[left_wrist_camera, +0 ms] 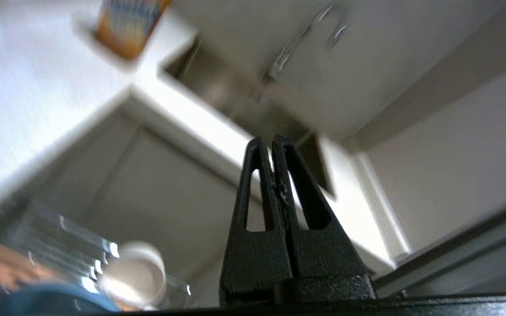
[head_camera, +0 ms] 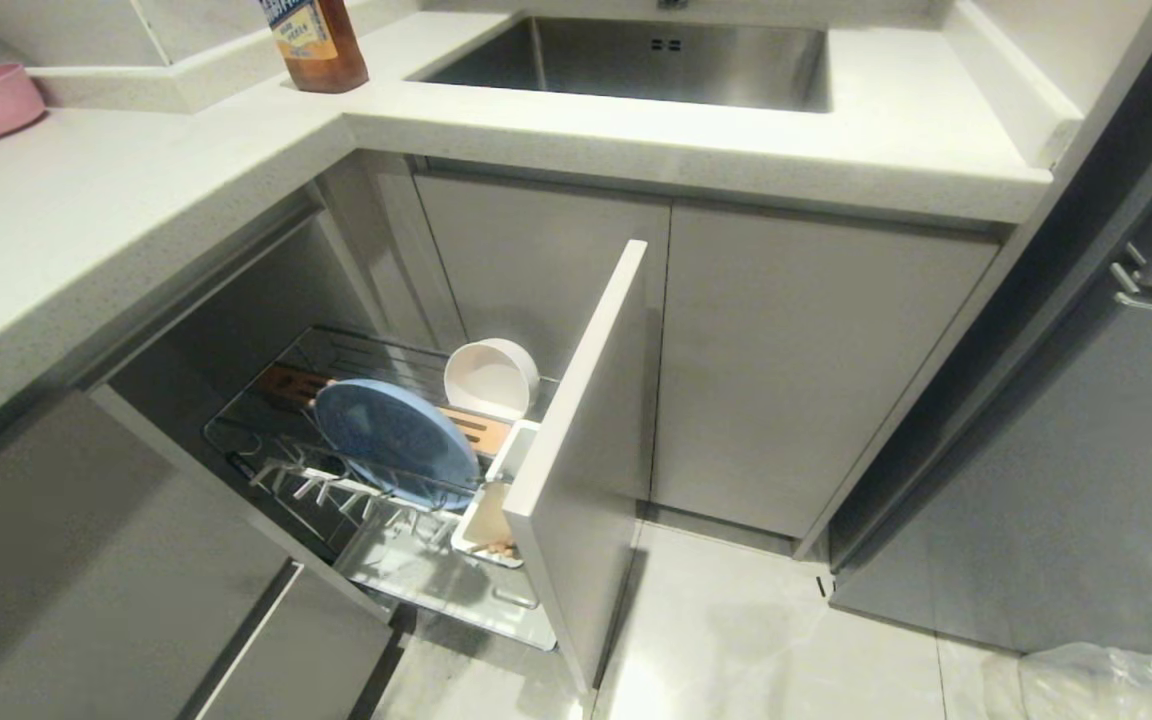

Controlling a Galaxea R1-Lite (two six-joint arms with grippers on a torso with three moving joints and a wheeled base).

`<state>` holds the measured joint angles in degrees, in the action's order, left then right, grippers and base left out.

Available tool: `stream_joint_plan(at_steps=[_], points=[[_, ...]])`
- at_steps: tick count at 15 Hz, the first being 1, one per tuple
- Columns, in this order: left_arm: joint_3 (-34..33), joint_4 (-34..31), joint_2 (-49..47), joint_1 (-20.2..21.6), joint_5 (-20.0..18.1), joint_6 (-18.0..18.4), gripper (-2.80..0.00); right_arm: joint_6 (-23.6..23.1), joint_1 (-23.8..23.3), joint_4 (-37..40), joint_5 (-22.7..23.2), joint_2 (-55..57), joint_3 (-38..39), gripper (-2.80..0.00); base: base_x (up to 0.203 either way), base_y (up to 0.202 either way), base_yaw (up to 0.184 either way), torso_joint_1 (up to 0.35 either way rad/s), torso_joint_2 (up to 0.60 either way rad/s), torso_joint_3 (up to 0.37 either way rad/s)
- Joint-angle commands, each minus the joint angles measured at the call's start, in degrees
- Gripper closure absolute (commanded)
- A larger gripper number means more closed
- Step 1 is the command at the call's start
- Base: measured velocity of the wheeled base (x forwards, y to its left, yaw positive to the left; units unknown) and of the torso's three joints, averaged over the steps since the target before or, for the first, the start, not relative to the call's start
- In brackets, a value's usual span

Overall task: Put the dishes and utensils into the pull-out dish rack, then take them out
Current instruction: Take the plate out of the cupboard

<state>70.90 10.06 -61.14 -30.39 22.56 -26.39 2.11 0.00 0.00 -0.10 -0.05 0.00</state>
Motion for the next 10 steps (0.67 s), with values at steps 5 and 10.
stream_joint_plan(at_steps=[5,10], points=[[2.29,-13.85,-22.16,-8.99,21.65,-5.42,0.0,0.0,0.0,0.0,0.01,0.05,0.0,0.0,0.0,0.0,0.0,0.0,0.0,0.0],[4.69,-32.6,-26.35,-9.07,20.52,-14.57,0.0,0.0,0.0,0.0,0.01,0.05,0.0,0.0,0.0,0.0,0.0,0.0,0.0,0.0]])
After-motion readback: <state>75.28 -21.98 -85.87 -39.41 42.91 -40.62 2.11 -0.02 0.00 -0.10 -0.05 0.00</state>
